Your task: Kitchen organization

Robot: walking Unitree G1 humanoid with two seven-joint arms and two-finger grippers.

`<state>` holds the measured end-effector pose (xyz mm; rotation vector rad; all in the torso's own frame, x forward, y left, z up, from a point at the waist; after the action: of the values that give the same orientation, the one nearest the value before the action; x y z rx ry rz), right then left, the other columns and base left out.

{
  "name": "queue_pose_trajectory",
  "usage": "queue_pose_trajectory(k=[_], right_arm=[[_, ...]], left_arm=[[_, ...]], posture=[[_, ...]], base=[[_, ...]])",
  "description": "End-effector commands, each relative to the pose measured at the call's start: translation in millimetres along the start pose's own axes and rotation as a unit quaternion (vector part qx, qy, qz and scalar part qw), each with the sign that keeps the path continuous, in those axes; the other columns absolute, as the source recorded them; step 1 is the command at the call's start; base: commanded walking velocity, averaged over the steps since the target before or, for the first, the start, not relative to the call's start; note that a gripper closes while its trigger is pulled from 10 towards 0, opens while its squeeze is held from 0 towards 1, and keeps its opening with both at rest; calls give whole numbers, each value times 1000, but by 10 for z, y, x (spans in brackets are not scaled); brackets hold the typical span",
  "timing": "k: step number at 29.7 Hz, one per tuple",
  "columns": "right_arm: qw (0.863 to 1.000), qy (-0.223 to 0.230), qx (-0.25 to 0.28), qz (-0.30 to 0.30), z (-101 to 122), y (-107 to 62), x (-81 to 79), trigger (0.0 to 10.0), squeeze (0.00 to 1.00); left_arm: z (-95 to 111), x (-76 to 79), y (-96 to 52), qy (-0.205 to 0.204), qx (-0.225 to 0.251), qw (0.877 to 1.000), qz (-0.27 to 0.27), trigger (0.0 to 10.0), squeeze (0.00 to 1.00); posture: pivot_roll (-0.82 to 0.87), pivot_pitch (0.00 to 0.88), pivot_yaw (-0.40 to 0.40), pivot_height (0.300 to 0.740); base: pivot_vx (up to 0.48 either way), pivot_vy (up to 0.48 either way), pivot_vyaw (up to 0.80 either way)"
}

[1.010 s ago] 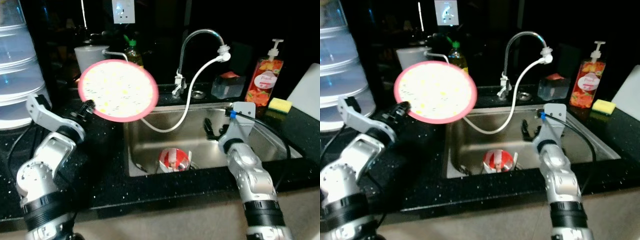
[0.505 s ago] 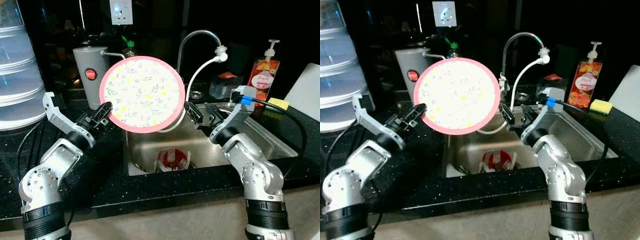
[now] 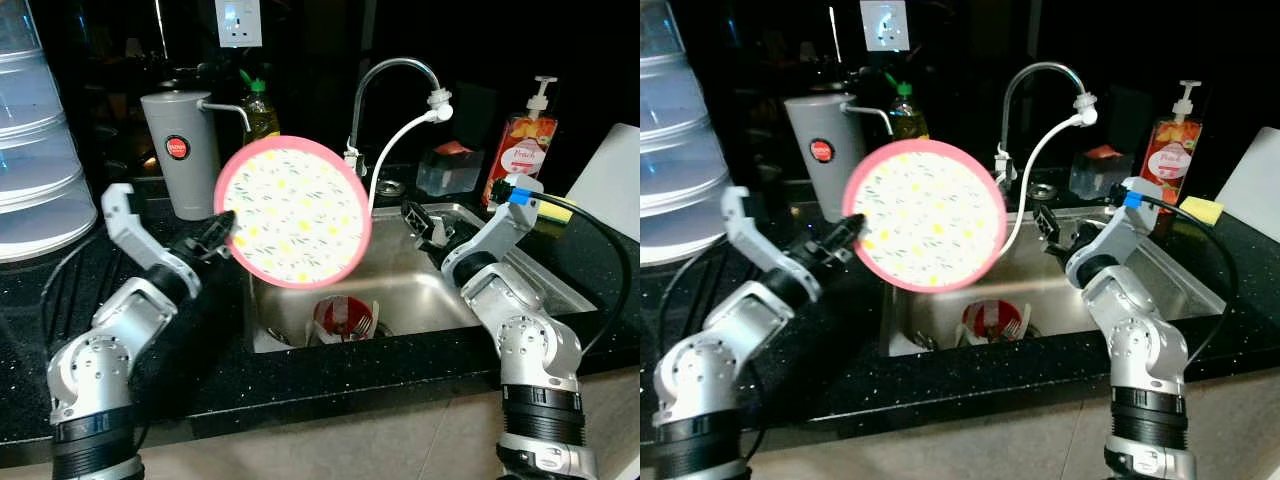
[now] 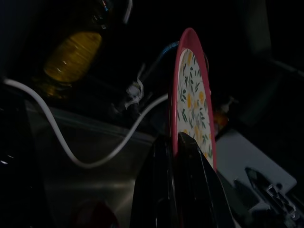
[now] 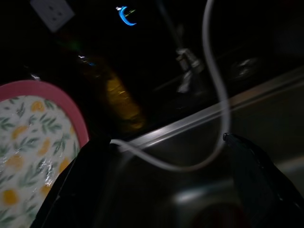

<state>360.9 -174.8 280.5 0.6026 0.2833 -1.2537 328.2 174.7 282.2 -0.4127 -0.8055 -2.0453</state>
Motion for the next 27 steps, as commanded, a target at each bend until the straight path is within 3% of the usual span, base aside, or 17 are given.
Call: queue_pose_trajectory(k=[1,7,12,20,27], right_arm=[[999,34,-7,27,-2,12,-70,10000,0],[984,110,-26,138,-78,-36,-395,10000,0],[978,106,-30,180,-83,-90,-541,10000,0],[974,111,-56,191,-157,-114,-562,10000,0],[976,52,-110,181,-342,-144,-536,10000,0]], left_arm=[[17,27,-6,-5,11,1000,-9,10000,0],[-70,32,8,-4,2,1000,-8,10000,0],[-94,51,19,-9,-2,1000,-10,10000,0],[-110,81,46,-9,-5,1000,-15,10000,0],[-91,164,56,-10,-7,999,-38,10000,0]], posture=[[-25,28,1,740],[-26,26,-1,740],[-30,22,0,740],[-31,16,0,740],[-32,18,-1,740]], base=[[0,0,0],[0,0,0],[0,0,0],[0,0,0],[0,0,0]])
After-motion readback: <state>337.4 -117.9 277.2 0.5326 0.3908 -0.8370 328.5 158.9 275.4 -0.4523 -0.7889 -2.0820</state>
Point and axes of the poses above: a point about 5 cm out from each wrist's last joint towards the gripper, its own y axis pointing out of the wrist towards the gripper, its own z axis along the axis of the wrist's last joint, x = y × z, the point moved 1 cm from there along y, pointing out of the wrist towards the gripper
